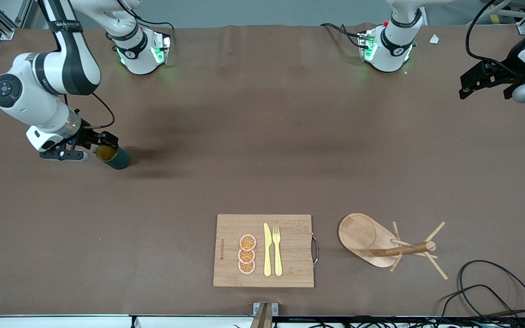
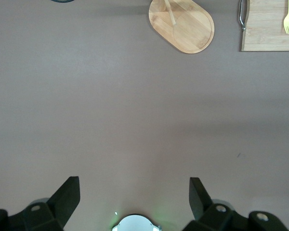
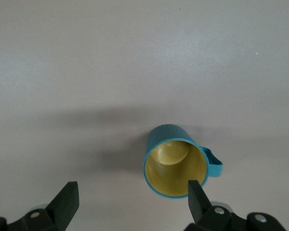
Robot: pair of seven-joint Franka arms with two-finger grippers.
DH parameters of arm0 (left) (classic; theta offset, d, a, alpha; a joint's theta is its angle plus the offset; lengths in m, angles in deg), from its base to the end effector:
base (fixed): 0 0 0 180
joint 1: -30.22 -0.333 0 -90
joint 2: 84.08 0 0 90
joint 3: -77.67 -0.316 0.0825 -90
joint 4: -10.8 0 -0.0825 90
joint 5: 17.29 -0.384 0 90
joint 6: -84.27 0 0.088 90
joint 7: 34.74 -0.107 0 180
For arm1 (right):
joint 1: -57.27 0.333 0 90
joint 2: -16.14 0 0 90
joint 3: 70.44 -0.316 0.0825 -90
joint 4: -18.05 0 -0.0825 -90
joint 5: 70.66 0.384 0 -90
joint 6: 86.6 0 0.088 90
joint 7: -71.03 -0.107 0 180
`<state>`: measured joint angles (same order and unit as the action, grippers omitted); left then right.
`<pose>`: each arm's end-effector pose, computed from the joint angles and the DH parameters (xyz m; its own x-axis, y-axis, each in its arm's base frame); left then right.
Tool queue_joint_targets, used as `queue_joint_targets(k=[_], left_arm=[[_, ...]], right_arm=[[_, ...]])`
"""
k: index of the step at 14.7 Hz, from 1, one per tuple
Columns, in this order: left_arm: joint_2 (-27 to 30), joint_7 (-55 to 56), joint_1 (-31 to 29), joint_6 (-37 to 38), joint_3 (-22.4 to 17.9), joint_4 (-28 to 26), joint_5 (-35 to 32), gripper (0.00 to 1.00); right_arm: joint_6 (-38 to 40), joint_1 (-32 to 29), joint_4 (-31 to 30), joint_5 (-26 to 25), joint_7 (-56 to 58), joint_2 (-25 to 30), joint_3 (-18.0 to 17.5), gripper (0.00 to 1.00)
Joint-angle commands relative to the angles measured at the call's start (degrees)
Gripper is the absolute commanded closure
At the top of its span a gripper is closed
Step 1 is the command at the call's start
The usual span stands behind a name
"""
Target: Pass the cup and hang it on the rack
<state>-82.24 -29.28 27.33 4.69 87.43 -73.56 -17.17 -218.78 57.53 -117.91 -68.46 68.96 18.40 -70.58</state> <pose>0.5208 -0.0648 0.6717 0.9984 -0.0245 -0.0512 -0.0249 -0.9997 -0.0083 0.4897 0.0042 0.3371 0.9981 -0.0549 -0.0279 -0.0556 -0.9981 -0.0267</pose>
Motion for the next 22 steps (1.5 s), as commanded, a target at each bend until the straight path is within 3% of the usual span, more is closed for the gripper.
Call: queue_joint_targets(k=[1,7,15,17,22], left_arm=[[0.5,-0.8,-0.2,0.6,0.1,0.3,-0.8,0.0],[0.7,-0.9,-0.2,1.3,-0.1,0.3,-0.8,0.0],[-0.1,-0.8,0.6,0.7,0.5,0.3,-0.4,0.0],[-0.1,-0.8,0.6,0.2,0.4,0.4,-0.5,0.0],[-0.9,-0.5,0.5,-0.6,0.4,0.3,-0.4,0.0]], right_arm=[[-3.9,0.6,-4.2,1.1,-0.7,2.1,-0.3,0.0],[-6.2,1.1,-4.2,1.1,-0.8,-1.6,-0.2,0.03],[-16.7,0.6,-6.4,1.1,-0.8,-8.3,-0.2,0.03],[-17.5,0.5,-7.0,1.1,-0.8,-8.7,-0.2,0.13],[-17.7,0.2,-7.0,1.1,-0.7,-8.8,-0.2,0.5]])
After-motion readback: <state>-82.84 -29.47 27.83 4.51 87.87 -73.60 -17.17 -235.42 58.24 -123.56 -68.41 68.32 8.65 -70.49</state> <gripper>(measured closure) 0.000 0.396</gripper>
